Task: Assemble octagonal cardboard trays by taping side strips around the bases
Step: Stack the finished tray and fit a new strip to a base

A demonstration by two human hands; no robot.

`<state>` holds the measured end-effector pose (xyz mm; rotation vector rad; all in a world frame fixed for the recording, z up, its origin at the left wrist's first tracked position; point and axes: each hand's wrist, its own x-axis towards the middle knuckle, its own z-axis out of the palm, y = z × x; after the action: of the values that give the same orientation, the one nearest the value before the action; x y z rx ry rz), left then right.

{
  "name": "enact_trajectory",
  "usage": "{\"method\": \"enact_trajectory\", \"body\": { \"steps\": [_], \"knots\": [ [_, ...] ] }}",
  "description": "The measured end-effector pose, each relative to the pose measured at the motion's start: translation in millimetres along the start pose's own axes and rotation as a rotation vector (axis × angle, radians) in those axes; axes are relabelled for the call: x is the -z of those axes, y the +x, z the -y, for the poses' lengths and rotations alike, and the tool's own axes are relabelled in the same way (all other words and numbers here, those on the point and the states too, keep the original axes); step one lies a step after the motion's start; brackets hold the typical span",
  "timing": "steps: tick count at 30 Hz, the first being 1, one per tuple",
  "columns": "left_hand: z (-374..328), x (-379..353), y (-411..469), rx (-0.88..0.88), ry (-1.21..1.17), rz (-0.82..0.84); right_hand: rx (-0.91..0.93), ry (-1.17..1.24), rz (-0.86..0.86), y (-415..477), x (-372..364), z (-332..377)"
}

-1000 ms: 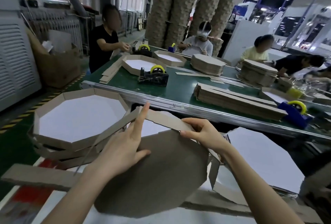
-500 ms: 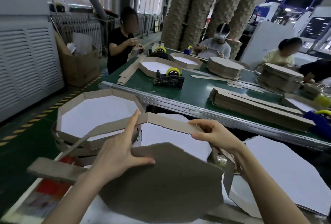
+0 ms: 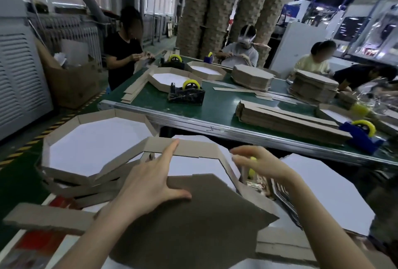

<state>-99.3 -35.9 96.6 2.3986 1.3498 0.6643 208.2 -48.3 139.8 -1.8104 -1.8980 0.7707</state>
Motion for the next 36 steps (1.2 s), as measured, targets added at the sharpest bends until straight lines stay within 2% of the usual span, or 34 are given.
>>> {"method": "enact_trajectory", "body": {
  "steps": [2,4,6,10,13,15,17,20,22,27,31,36],
  "knots": [
    [-11,-5,5,-0.026,0.053,-0.005,0.071,0.074,-0.148,13,-2,33],
    [-19,-12,8,-0.053,0.082,-0.038,0.159,0.133,-0.173,26,-6,70],
    [-24,-16,8,-0.079,0.087,-0.055,0.263,0.087,-0.151,37,-14,106],
    [-36,-19,8,-0.135,0.118,0.004,0.311,-0.136,0.014,58,-41,159],
    [-45,-20,7,-0.153,0.178,0.023,0.228,-0.361,0.209,68,-59,178],
    [-47,-19,6,-0.175,0.173,0.038,0.192,-0.441,0.259,72,-66,180],
    [-41,-12,4,-0.183,0.065,0.081,0.189,-0.36,0.232,73,-63,176],
    [-24,7,0,-0.172,-0.214,0.163,0.172,-0.231,0.143,65,-46,162],
    [-12,21,-4,-0.129,-0.415,0.161,0.178,-0.162,0.096,57,-35,147],
    [5,24,-16,0.056,-0.388,-0.091,0.142,0.048,0.083,37,-15,112],
    [16,14,-34,0.095,-0.576,0.117,0.132,0.106,0.109,24,-10,93],
    [17,9,-35,0.208,-0.695,0.049,0.134,0.098,0.163,14,-12,81]
  ]
}}
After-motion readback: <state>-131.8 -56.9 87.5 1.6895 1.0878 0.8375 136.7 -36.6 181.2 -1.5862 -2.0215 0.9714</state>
